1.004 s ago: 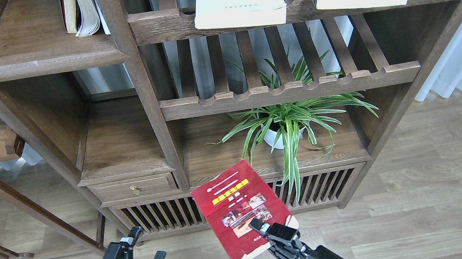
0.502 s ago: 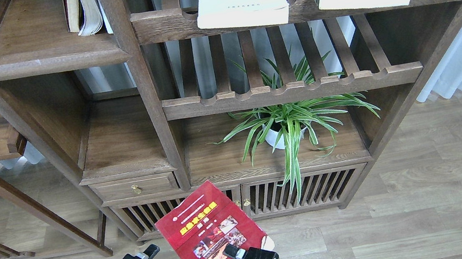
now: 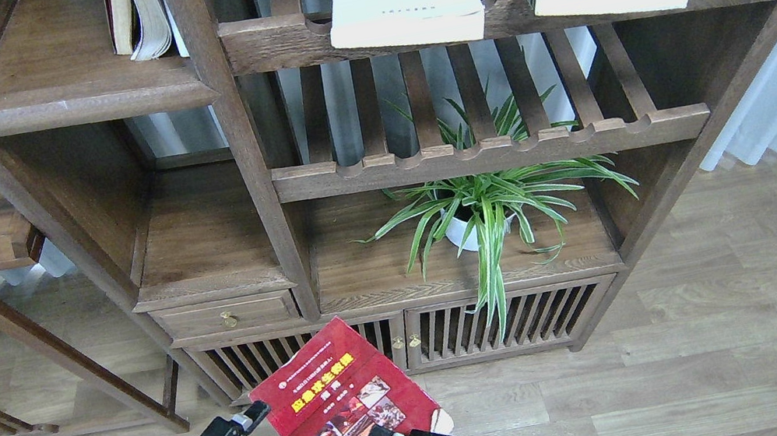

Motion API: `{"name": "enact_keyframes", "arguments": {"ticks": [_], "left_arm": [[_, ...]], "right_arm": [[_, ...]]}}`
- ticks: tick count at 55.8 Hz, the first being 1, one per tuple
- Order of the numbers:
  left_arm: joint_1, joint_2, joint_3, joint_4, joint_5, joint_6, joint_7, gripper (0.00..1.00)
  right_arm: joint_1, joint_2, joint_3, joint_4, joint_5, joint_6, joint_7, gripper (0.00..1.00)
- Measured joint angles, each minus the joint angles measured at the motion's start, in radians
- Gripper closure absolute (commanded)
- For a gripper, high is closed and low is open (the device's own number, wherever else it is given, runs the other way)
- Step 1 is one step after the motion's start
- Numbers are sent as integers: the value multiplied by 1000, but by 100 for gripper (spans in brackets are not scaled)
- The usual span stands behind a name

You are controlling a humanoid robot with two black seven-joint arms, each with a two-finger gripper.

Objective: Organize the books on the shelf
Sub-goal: 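Grasp the red book's edge with the left gripper from the right gripper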

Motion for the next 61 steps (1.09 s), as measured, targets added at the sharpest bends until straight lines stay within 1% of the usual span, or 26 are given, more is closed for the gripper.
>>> {"name": "enact_keyframes", "arguments": {"ticks": [18,20,22,24,27,28,30,36,49,53,55,61], "left_arm": [[-27,-9,11,6,28,0,-2,1],[-34,-9,11,6,32,0,-2,4],[-40,-9,12,6,35,0,-2,13],[-46,-9,13,6,38,0,-2,15],[-48,-8,14,7,40,0,-3,20],[-48,-8,14,7,40,0,-3,27],[-43,-6,19,8,41,0,-3,31],[-43,0,48,8,42,0,0,36],[-46,9,99,3,43,0,4,36],[-45,10,102,2,43,0,5,41],[-45,10,102,2,43,0,5,46],[-45,10,100,-1,43,0,3,51]], "right_arm": [[-1,0,1,-2,-3,0,0,84],[-1,0,1,-2,-3,0,0,84],[-1,0,2,-3,-3,0,0,84],[-1,0,2,-3,-4,0,0,84],[-2,0,2,-3,-4,0,0,84],[-2,0,2,-3,-4,0,0,84],[-2,0,2,-3,-5,0,0,84],[-2,0,3,-4,-5,0,0,84],[-2,0,3,-6,-5,0,0,84],[-2,0,3,-7,-5,0,0,84],[-2,0,3,-7,-5,0,0,84],[-2,0,4,-9,-5,0,0,84]]}}
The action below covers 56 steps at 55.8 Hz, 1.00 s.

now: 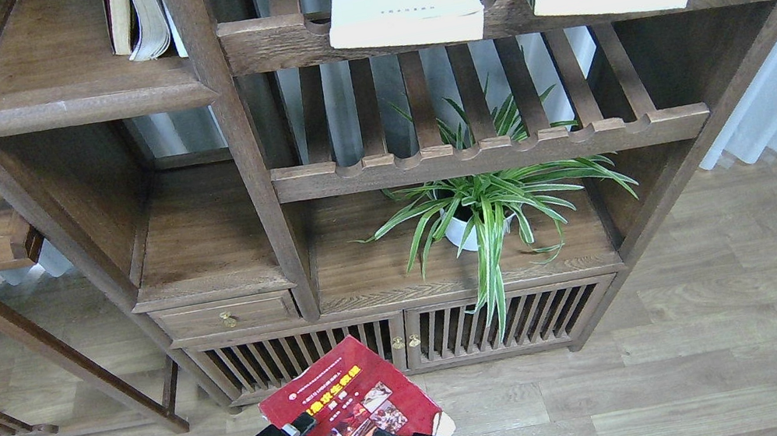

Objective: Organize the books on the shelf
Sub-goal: 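Grasp the red book's edge with the left gripper from the right gripper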

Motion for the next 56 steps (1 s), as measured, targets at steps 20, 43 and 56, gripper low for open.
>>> {"name": "enact_keyframes", "arguments": {"ticks": [20,43,56], "left_arm": [[-10,-1,-4,-4,-5,0,-3,48],[-12,-2,-4,-14,-5,0,-5,54],[-11,3,-15,-10,-2,0,-4,55]], "right_arm": [[-1,0,0,-2,0,0,0,84],[-1,0,2,-2,-4,0,-3,84],[-1,0,2,-4,-9,0,-4,83]]}}
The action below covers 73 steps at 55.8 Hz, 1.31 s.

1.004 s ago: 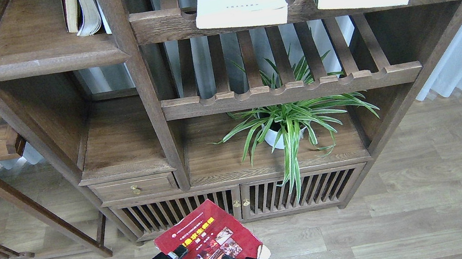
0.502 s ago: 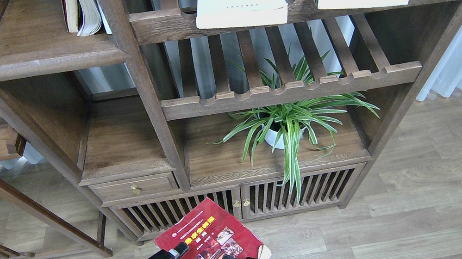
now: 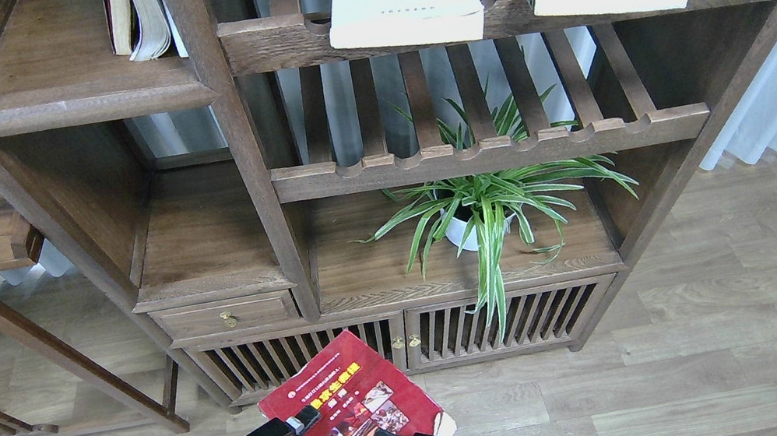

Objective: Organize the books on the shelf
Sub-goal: 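Grasp the red book's edge with the left gripper from the right gripper, then lift the red book with the left gripper onto the upper shelf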

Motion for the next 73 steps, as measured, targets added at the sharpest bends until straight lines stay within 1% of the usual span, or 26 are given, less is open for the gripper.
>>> {"name": "enact_keyframes", "arguments": {"ticks": [3,5,7,9,12,16,18,27,31,32,33,34,35,36,37,47,61,73], "left_arm": [[-2,14,11,1,-2,0,3,57],[-3,20,16,2,-4,0,3,61],[-5,25,19,2,-6,0,3,69],[-7,29,21,2,-8,0,3,84],[-8,34,22,2,-13,0,3,91],[-11,49,24,2,-40,0,0,92],[-12,56,28,1,-55,0,0,94],[-43,84,58,-5,-64,0,9,95],[-59,85,62,-5,-40,0,10,95],[-61,85,63,-5,-35,0,10,95],[-64,86,63,-5,-30,0,10,95],[-66,86,63,-5,-26,0,10,95],[-68,86,64,-5,-23,0,10,95],[-69,86,64,-5,-20,0,10,95],[-71,86,64,-5,-18,0,10,95],[-74,94,64,-5,-12,0,12,95],[-69,133,32,-1,-6,0,12,95],[-61,203,-58,6,110,0,13,95]], "right_arm": [[0,0,0,-2,-1,0,0,83],[0,0,0,-2,-1,0,0,83],[0,0,0,-2,-2,0,0,83],[0,0,0,-3,-2,0,0,83],[0,0,0,-3,-3,0,0,83],[0,0,0,-4,-6,0,0,83],[0,0,0,-4,-7,0,0,83],[0,0,0,-5,-8,0,1,83],[0,0,0,-5,-8,0,1,78],[0,0,0,-5,-8,0,1,69],[0,0,0,-5,-8,0,1,65],[0,0,0,-5,-8,0,1,50],[0,0,0,-5,-8,0,1,31],[0,0,0,-5,-9,0,1,24],[0,0,0,-5,-12,0,1,0],[0,0,-2,-25,-113,0,11,0],[0,0,43,-41,-132,0,16,0],[0,0,104,-41,-133,0,16,0]]}}
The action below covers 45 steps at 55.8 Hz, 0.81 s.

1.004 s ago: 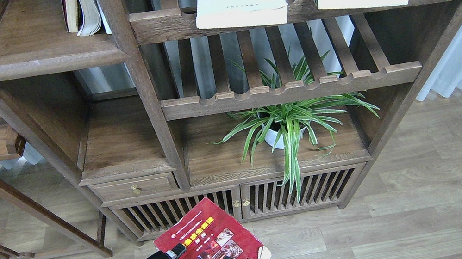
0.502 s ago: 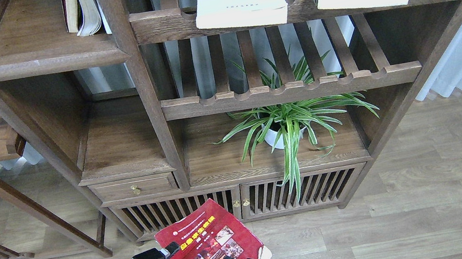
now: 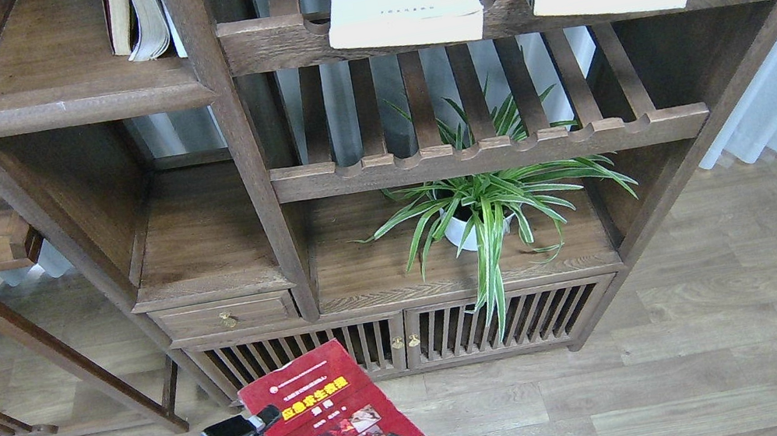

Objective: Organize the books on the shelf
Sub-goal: 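Lift the red book with the left gripper onto the upper shelf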

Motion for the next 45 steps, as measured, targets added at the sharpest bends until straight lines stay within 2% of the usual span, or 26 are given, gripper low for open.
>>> {"name": "enact_keyframes", "arguments": {"ticks": [13,25,35,40,45], "left_arm": [[22,35,-229,-31,279,0,2,95],[28,18,-460,-127,487,0,11,96],[55,-55,-656,-229,510,-1,53,96],[45,-90,-682,-260,510,-1,86,96],[24,-105,-696,-266,510,-1,100,96]], "right_arm": [[0,0,35,9,-2,0,-1,0],[16,0,79,-14,-10,0,-1,0],[29,0,81,-65,-9,0,-2,0],[38,0,82,-74,1,0,1,0],[50,0,84,-74,19,0,2,0]]}}
